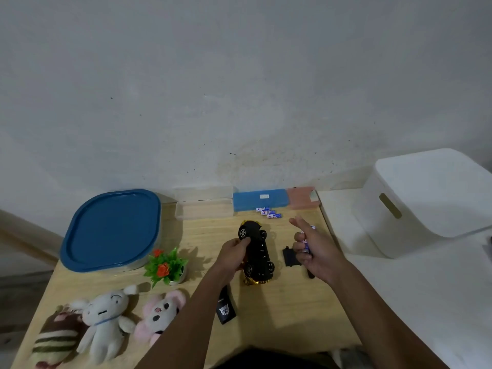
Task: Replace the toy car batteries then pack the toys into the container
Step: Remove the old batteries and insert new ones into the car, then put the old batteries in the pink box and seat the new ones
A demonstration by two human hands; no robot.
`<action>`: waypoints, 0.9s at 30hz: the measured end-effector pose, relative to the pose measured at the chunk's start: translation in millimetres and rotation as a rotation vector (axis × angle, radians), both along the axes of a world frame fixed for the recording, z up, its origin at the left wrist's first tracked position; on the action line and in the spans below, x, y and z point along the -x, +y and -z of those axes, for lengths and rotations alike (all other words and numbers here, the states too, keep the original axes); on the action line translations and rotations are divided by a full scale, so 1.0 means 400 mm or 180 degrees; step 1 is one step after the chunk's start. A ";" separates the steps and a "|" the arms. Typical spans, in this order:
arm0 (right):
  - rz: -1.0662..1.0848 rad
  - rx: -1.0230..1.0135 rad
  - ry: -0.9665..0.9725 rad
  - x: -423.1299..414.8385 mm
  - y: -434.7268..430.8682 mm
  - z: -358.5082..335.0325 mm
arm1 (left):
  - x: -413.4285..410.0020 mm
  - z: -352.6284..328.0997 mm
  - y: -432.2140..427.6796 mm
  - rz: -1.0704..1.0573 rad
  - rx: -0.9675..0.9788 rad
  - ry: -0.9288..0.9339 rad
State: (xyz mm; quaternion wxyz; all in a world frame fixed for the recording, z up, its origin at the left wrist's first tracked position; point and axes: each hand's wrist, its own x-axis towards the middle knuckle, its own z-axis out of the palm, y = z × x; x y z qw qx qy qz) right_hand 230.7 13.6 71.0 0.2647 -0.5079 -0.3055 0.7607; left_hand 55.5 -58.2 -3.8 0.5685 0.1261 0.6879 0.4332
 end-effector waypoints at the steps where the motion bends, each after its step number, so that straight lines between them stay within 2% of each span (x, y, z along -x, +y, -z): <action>1: 0.0034 0.0005 0.0030 -0.002 -0.001 0.000 | -0.006 0.010 0.002 0.0014 0.0032 0.0008; 7: 0.0154 -0.0018 0.0030 -0.016 0.000 0.008 | -0.023 0.069 0.018 0.0150 0.0128 0.0138; 11: 0.0110 -0.0079 -0.0234 -0.032 0.009 0.021 | -0.027 0.082 0.026 0.0158 0.0158 0.0306; 19: -0.0044 0.0067 -0.0472 -0.074 0.020 0.020 | -0.025 0.109 0.039 0.0353 0.0246 0.0896; 27: -0.0247 -0.0499 -0.1059 -0.103 0.041 0.016 | -0.014 0.116 0.026 0.0271 0.0218 0.1226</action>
